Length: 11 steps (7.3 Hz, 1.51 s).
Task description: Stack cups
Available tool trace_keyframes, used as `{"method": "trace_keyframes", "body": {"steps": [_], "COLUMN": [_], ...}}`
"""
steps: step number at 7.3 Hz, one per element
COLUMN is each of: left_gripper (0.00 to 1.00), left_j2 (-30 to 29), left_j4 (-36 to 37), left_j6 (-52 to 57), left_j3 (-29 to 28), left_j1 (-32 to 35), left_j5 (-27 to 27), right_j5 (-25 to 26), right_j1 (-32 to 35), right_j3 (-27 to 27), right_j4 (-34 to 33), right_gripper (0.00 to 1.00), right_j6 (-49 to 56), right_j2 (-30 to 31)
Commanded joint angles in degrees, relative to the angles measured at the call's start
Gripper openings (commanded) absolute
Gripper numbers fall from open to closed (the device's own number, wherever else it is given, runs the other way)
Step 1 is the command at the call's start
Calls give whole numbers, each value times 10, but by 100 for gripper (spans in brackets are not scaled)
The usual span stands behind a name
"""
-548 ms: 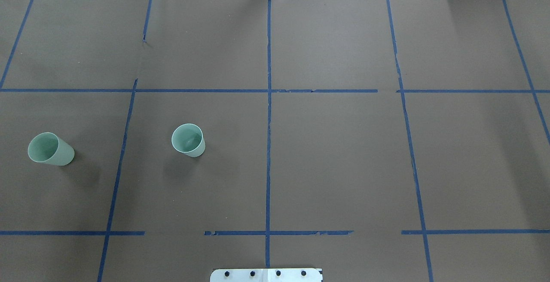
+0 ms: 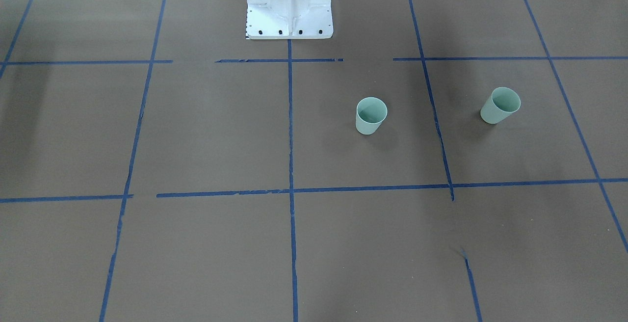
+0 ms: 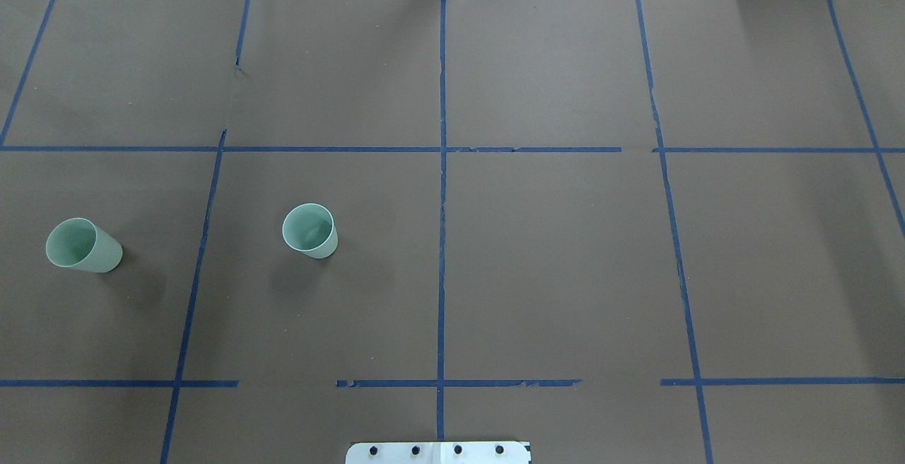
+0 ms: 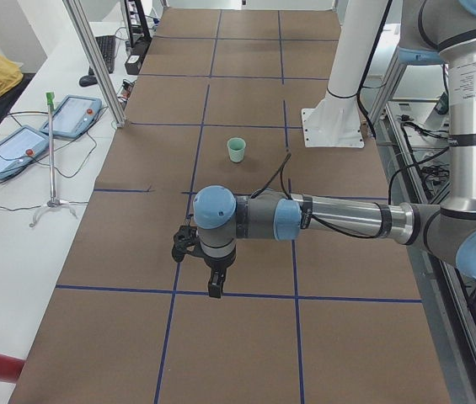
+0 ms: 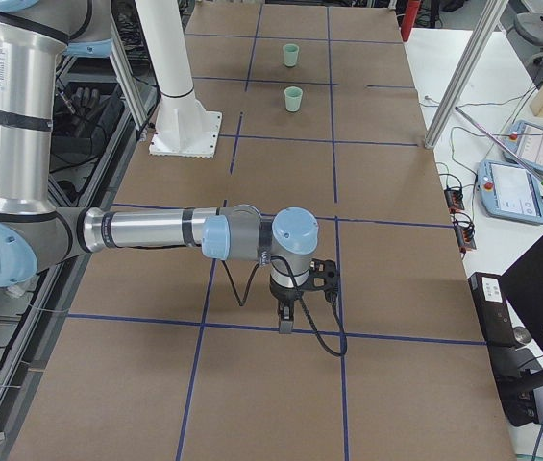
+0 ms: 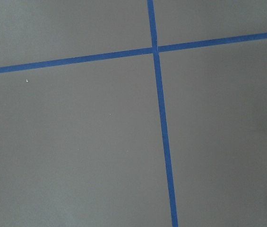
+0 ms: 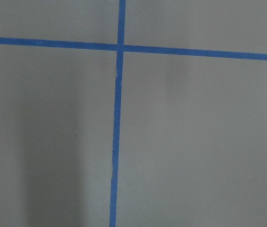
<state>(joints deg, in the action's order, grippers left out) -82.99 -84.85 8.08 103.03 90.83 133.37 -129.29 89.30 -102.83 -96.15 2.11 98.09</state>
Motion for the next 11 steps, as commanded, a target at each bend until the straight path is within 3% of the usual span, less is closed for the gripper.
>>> {"method": "trace_keyframes", "body": {"steps": [1, 2, 3, 5, 7, 11], "left_gripper": [100, 100, 100, 100, 100, 100], "left_j2": [-6, -19, -21, -13, -15, -6], "left_j4": [-27, -77, -172, -324, -337, -339], "left_j6": [-14, -125, -254, -458, -534, -555], "left_j3": [3, 0, -3, -8, -8, -9], "left_j1": [-40, -88, -151, -243, -286, -347], "left_j5": [49, 78, 76, -14, -68, -86], "right_j5": [0, 0, 0, 0, 0, 0], "right_j1": [1, 1, 1, 0, 1, 1], "right_j3": [0, 0, 0, 0, 0, 0], "right_j4": [0, 0, 0, 0, 0, 0], "right_gripper": [100, 100, 100, 100, 100, 100], "right_j6": [0, 0, 0, 0, 0, 0], "right_j2": [0, 0, 0, 0, 0, 0]}}
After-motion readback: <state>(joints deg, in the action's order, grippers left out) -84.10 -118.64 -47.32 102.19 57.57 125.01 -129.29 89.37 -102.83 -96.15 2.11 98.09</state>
